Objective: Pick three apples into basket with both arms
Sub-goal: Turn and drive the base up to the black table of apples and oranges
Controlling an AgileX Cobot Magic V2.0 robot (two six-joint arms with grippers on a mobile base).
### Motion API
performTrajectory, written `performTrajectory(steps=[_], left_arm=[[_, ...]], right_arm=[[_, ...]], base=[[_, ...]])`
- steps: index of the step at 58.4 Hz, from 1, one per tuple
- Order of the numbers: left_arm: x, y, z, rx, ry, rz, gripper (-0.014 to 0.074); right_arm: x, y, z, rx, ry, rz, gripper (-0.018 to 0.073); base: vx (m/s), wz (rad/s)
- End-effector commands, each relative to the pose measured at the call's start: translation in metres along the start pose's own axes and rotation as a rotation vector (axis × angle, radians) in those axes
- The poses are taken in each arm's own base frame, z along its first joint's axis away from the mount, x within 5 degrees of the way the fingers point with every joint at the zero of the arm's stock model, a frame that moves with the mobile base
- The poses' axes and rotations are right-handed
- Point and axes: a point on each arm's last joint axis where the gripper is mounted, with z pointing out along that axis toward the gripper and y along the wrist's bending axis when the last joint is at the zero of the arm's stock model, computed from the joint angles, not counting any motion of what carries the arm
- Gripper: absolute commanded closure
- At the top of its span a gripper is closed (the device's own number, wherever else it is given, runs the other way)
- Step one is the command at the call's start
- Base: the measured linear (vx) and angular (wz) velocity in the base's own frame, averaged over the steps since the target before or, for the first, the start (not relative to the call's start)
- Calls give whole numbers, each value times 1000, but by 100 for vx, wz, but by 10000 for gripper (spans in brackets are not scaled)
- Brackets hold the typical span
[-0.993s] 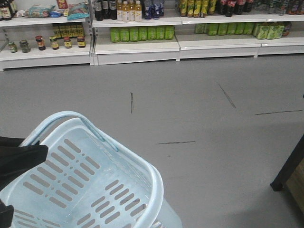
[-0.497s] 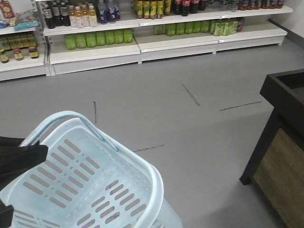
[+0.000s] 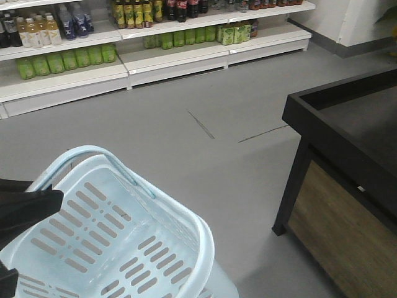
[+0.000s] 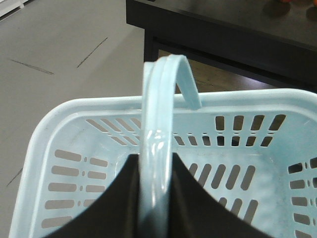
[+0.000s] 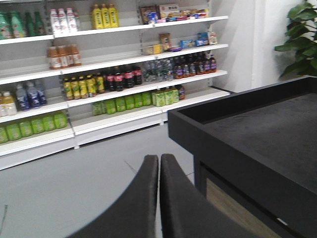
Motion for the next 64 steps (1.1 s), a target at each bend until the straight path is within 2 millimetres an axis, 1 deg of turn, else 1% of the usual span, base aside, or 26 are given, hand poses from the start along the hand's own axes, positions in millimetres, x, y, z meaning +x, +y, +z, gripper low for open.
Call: performTrajectory(steps=[1,50,64], left_arm=[[-16,-3,-8,22,-123,-19,602],[-16,-3,-8,22,-123,-19,602],[-16,-3,-8,22,-123,-19,602]], right_arm=[[-3,1,-1,-8,-73,-16,564],[-3,1,-1,-8,-73,-16,564],[-3,1,-1,-8,-73,-16,564]], base=[[10,-31],[9,-34],[10,-19]])
